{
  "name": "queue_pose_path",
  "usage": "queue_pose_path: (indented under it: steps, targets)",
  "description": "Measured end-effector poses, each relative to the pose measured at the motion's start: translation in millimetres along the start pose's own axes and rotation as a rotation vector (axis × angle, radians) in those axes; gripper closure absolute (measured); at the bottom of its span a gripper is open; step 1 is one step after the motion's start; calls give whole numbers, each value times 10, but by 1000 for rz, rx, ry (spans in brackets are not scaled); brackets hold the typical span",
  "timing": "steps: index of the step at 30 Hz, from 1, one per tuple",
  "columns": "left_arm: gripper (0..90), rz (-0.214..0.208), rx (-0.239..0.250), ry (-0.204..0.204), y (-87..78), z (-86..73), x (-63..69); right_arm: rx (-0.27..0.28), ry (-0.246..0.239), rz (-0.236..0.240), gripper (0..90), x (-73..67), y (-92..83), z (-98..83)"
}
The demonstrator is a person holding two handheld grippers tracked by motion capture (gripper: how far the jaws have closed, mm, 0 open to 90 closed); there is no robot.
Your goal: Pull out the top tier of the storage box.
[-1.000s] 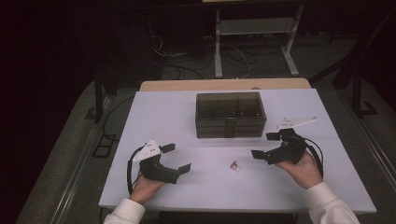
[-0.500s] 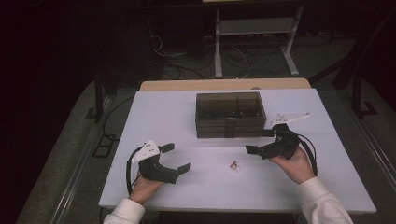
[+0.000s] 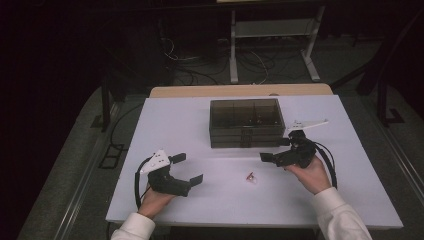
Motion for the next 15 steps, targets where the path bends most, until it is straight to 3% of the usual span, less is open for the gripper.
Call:
queue_pose_path:
  steps: [15]
  targets:
    - [0,-1,5,0,-7,7,2,55,125,75,0,-7,97,54]
Point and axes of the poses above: each handheld gripper's, and its own axes: y roughly forward along the jaws, z roughly out of its top, x roughly to its right, the point moved 9 cm from there along y, roughly forward along the jaws, and after that the axes turned 1 degree about x, right-handed, at the moved point
